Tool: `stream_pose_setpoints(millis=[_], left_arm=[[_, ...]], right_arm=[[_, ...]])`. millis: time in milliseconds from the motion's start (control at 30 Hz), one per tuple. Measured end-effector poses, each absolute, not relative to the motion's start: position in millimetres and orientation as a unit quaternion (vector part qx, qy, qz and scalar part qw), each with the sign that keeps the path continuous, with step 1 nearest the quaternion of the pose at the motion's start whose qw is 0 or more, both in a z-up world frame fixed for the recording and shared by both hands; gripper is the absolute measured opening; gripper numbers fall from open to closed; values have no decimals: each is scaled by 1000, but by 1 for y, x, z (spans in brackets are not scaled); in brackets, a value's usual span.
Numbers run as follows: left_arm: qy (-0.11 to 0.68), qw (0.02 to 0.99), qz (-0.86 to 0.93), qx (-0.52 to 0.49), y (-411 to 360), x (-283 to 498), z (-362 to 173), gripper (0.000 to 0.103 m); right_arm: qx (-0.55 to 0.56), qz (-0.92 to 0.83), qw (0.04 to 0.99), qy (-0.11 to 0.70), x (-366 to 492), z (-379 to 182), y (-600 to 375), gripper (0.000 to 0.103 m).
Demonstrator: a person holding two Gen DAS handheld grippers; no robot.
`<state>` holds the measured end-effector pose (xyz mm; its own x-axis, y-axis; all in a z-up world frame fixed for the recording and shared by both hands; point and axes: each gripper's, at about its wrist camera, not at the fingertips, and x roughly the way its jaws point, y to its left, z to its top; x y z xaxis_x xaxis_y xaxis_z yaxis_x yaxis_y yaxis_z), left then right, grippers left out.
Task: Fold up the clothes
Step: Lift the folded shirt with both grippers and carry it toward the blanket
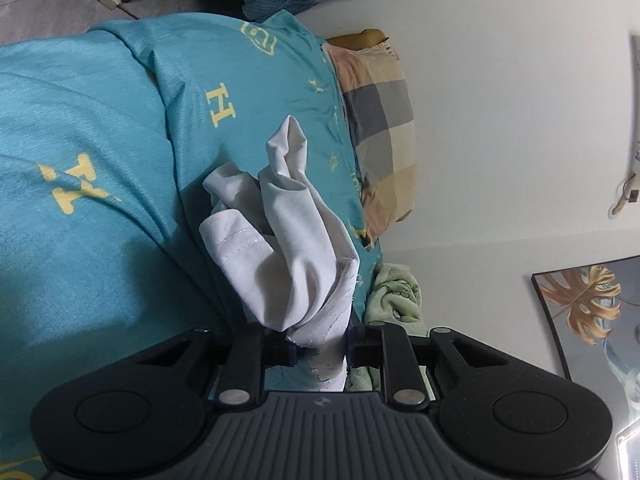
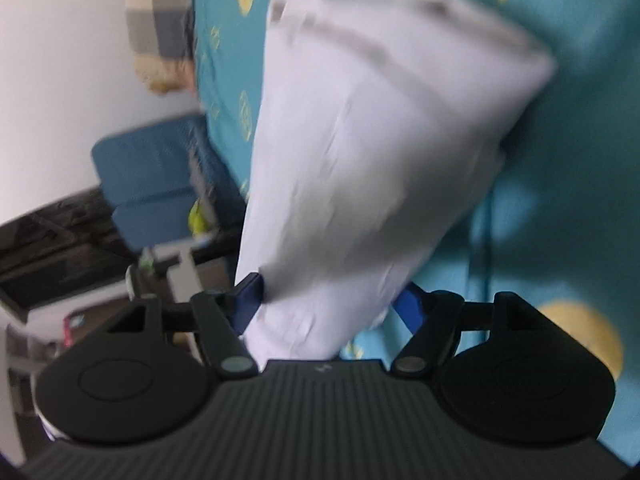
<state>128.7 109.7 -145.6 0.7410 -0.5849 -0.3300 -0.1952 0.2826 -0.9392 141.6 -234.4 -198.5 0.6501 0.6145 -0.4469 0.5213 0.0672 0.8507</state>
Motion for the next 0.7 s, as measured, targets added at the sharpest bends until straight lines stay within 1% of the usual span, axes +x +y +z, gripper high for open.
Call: stream_pose_setpoints(millis=[67,133,167,233,300,400,700], left_arm=[[336,725,-127,-587,114,128,-149,21],[338,725,-126,-587,120,124,-151,21],[339,726,-125,-585,119,124,-151,21],[341,729,-124,-580,119,124,-150,21],[339,729,-125,-581,120,121,-148,21],[335,728,-129,-585,121,116,-143,21],[324,731,-141,-584,123,73,-102,21]], right_arm=[[681,16,609,407,138,-200,-244,72],[681,-2,615,397,136,-201,-251,61],[680,-6,618,394,135,-201,-253,58],[665,-7,637,390,136,-195,-252,36],[635,-3,672,381,137,-182,-247,30],[623,10,691,366,131,-169,-245,27],[606,42,714,347,88,-133,-246,26]])
